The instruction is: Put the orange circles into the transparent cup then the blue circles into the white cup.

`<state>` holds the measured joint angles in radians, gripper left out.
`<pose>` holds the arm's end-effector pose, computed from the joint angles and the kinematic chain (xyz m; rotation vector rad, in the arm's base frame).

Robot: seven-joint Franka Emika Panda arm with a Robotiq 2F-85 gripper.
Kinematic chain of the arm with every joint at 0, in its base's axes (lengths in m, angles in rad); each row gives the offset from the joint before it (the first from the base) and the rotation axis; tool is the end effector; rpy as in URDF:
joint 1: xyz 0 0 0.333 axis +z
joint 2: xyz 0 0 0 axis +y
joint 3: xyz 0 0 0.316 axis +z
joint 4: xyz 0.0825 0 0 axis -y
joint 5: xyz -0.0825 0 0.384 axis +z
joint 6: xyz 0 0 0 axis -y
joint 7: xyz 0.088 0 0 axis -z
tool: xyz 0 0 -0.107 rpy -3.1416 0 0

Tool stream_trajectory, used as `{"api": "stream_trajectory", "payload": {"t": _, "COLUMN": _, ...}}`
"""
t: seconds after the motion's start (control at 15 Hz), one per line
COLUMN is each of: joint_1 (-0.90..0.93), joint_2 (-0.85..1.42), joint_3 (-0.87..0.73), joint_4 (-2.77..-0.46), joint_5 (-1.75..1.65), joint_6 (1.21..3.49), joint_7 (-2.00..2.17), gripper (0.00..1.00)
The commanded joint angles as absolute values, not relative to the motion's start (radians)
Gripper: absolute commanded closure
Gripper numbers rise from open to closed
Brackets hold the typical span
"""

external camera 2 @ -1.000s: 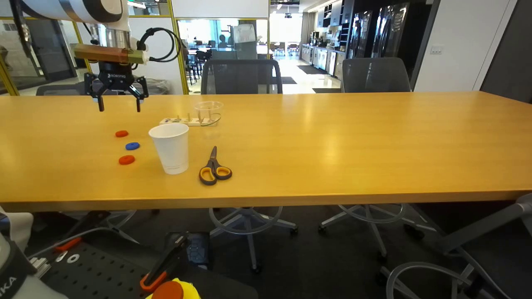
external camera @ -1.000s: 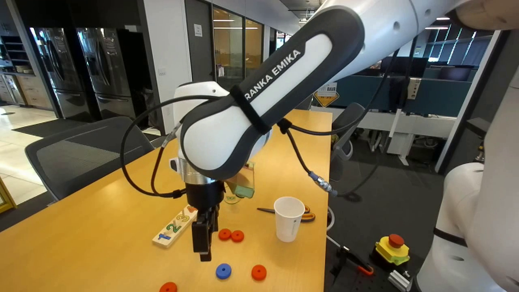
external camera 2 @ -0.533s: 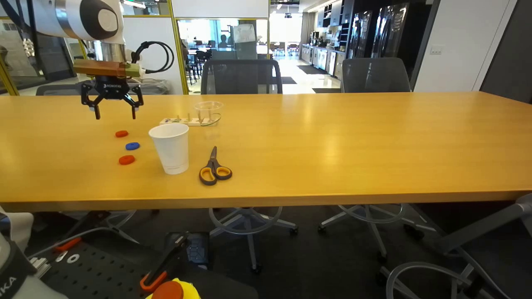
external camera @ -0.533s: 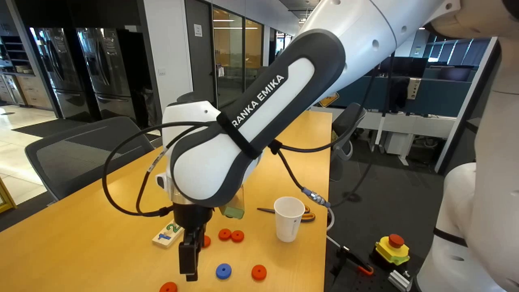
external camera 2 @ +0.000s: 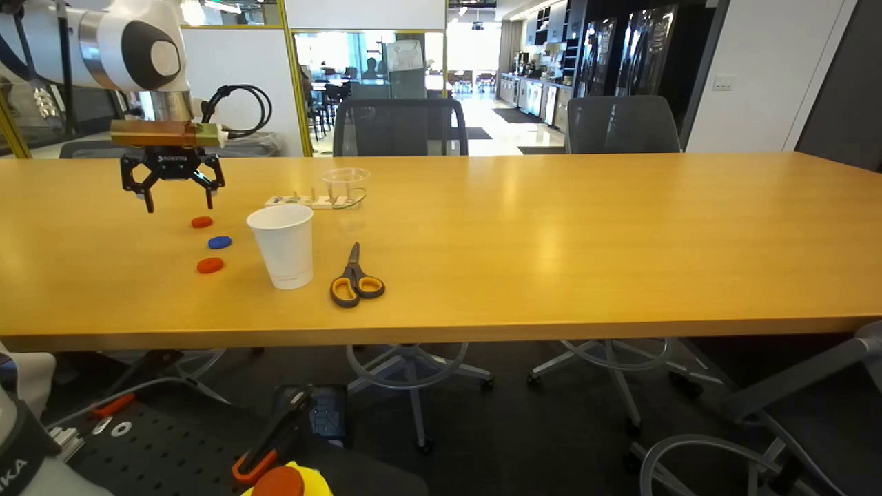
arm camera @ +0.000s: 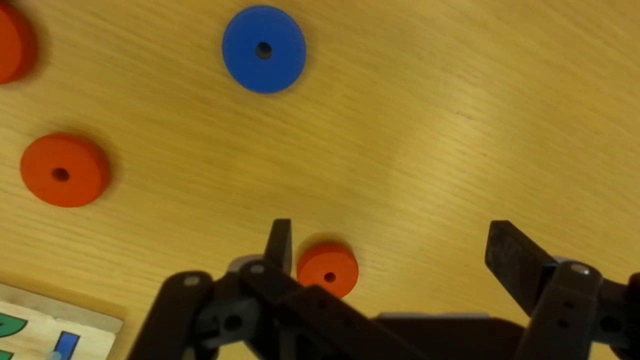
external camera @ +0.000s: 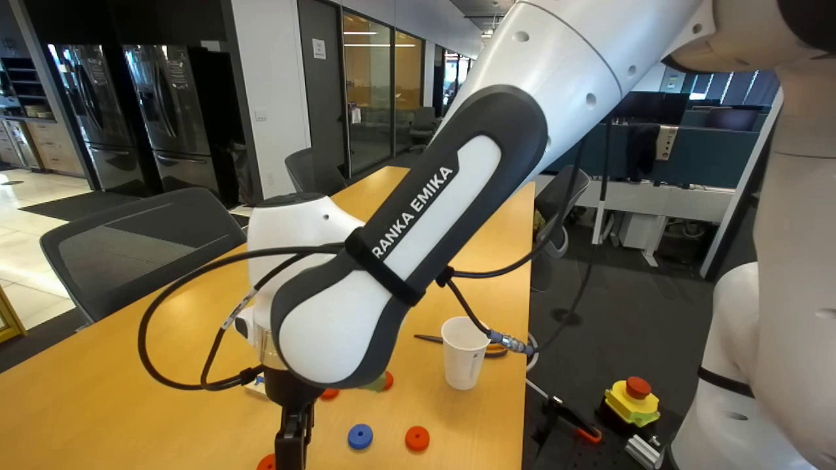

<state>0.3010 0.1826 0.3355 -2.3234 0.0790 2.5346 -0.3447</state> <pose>0.4217 0.3119 0.2696 -2.7223 -1.3332 -0.0320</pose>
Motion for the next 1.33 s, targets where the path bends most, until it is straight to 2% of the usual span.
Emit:
{"api": "stream_trajectory", "payload": {"t": 0.0, "joint_1": 0.332, "joint_2": 0.259, "joint_3": 0.328, "joint_4": -2.278, "joint_5": -0.033, "joint_6": 2.585, "joint_7": -0.252, "gripper": 0.0}}
{"api": "stream_trajectory", "payload": {"t": 0.6, "joint_1": 0.379, "joint_2": 0.355, "joint_3": 0.296, "joint_4": -2.187, "joint_5": -0.22, "joint_6": 2.6, "joint_7": -0.109, "gripper": 0.0}}
{"api": "stream_trajectory", "payload": {"t": 1.27, "joint_1": 0.367, "joint_2": 0.419, "joint_3": 0.279, "joint_4": -2.103, "joint_5": -0.215, "joint_6": 2.574, "joint_7": -0.112, "gripper": 0.0}}
